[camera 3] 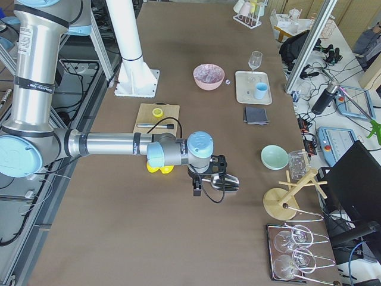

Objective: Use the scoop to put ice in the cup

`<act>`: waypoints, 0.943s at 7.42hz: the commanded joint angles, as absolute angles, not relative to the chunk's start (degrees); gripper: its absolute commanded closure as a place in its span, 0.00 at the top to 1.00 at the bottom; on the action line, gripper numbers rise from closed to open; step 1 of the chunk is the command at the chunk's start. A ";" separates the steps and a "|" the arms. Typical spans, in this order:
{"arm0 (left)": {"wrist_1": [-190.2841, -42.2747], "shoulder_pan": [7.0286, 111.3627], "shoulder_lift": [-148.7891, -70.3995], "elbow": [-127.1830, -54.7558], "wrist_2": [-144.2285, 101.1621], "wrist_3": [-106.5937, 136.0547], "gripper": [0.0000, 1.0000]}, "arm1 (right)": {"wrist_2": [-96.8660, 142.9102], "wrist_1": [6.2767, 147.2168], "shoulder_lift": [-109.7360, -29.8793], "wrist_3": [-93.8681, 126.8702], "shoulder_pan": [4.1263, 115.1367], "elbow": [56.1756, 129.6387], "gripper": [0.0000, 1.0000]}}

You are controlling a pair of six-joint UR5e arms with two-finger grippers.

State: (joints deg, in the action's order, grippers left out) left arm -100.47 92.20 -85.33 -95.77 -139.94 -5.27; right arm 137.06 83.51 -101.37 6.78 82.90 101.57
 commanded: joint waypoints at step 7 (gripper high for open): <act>-95.71 91.76 -87.80 -97.21 -139.66 -5.27 0.99 | 132.73 93.60 -101.87 -3.87 91.93 100.99 1.00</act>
State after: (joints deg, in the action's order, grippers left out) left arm -96.46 91.80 -88.01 -96.82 -139.74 -5.27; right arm 134.31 93.53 -101.93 -3.84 91.83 101.05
